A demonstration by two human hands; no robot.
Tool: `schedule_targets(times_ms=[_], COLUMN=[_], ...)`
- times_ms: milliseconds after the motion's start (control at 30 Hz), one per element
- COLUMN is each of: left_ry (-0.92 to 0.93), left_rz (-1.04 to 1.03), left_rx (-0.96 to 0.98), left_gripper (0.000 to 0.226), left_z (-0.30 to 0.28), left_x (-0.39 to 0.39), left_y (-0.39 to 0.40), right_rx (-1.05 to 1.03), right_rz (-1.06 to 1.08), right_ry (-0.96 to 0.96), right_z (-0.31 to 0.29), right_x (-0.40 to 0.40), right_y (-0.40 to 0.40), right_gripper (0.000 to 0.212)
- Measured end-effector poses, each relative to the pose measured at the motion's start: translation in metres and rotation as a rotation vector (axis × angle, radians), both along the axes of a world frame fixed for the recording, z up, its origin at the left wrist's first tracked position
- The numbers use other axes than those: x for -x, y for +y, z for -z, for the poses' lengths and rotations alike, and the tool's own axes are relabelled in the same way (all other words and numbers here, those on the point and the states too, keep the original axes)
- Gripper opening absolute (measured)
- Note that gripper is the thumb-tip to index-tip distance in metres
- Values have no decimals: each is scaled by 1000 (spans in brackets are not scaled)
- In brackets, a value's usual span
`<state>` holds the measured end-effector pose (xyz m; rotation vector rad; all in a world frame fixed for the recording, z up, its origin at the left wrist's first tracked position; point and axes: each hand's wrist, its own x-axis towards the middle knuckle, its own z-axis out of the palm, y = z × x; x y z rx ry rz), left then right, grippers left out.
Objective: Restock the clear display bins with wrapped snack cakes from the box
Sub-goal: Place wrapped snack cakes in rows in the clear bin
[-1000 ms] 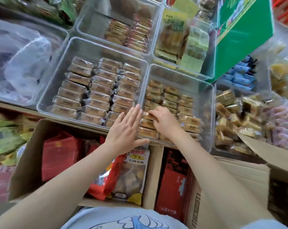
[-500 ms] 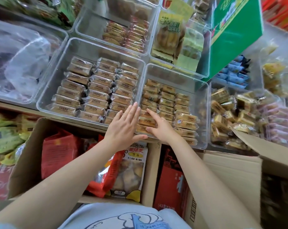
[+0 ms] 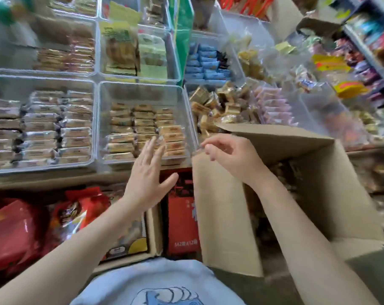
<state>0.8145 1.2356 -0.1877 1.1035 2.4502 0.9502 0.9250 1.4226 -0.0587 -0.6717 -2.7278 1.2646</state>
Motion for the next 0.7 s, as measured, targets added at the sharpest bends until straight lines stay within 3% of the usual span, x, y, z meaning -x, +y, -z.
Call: schedule_targets(times_ms=[100, 200, 400, 700], left_ry=[-16, -23, 207, 119], left_rz=[254, 393, 309, 197], left_rx=[-208, -280, 14, -34], left_gripper=[74, 64, 53, 50], left_z=[-33, -54, -49, -45], left_x=[-75, -127, -154, -156], left_y=[46, 85, 122, 119], right_rx=[-30, -156, -291, -309], right_rz=[148, 169, -24, -511], right_ry=[-25, -208, -600, -1205], right_z=[-12, 16, 96, 232], right_x=[-71, -118, -142, -152], right_y=[46, 90, 139, 168], right_gripper=[9, 6, 22, 35])
